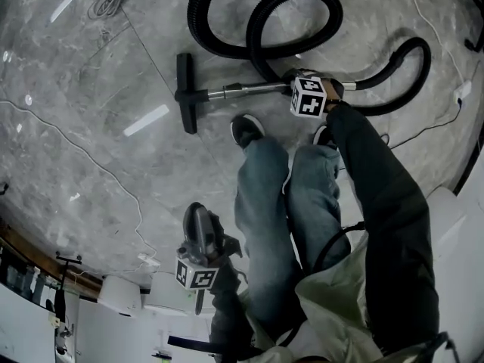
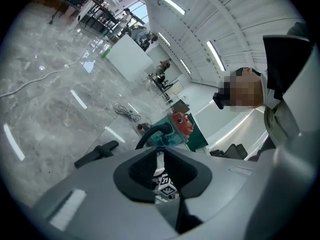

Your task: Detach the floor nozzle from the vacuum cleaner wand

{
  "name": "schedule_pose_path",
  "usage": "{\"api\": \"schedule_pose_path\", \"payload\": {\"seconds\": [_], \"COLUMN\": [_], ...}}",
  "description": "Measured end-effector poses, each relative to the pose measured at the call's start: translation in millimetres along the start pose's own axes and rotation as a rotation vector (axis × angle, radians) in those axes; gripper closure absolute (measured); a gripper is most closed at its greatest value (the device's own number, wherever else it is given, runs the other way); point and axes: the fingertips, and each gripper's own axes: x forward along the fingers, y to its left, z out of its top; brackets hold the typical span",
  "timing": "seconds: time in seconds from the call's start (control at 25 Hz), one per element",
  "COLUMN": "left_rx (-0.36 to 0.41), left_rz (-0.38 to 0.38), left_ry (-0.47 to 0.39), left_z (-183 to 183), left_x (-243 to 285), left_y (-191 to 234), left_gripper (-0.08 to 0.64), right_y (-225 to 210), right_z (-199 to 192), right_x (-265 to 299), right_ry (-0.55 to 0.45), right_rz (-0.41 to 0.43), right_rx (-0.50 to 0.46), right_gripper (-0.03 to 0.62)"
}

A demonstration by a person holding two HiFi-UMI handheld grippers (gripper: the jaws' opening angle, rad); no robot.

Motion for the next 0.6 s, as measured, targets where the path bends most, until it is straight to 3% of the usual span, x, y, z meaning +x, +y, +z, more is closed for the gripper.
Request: {"api": "schedule_pose_path", "payload": {"seconds": [0.12,0.24,0.32,0.44,0.52,0.6], "left_rx": [-0.079,-0.226,-0.307,-0.393,-0.426,-0.394], "left_rz": [-0.077,-0.149,-0.166,-0.162,-0.179,-0.181], "left_ry": [0.131,0.271,0.273,0.083,-0.099,-0.261], "left_z": [-34.5,-70.4,-77.4,-40.3,9.1,60.6], "left_x": [26.7,59.0,78.9,87.1,81.6,74.6], "left_y": [9.1,7.4,0.6,-9.4,-27.5,-49.4], "left_gripper": [0.492,0.37,0.279,0.135,0.095,0.092], "right_y": [20.3,54.0,75.8,113.0,136.4,152.0], "right_z": [15.5,42.5,62.0,90.4,100.2,99.1], "right_x": [-21.3,-62.6,-100.2,-156.1,-188.6,-219.3], "right_ry": [-0.017,-0.071,-0.108,-0.135,-0.118,-0.088], "right_rz": [-0.015,-0.091,-0.15,-0.181,-0.184,-0.2], "right_rx": [0.024,0.005,-0.026,-0.063,-0.093,-0.12], "right_gripper": [0.428,0.428,0.428,0.428,0.428,0.428]}}
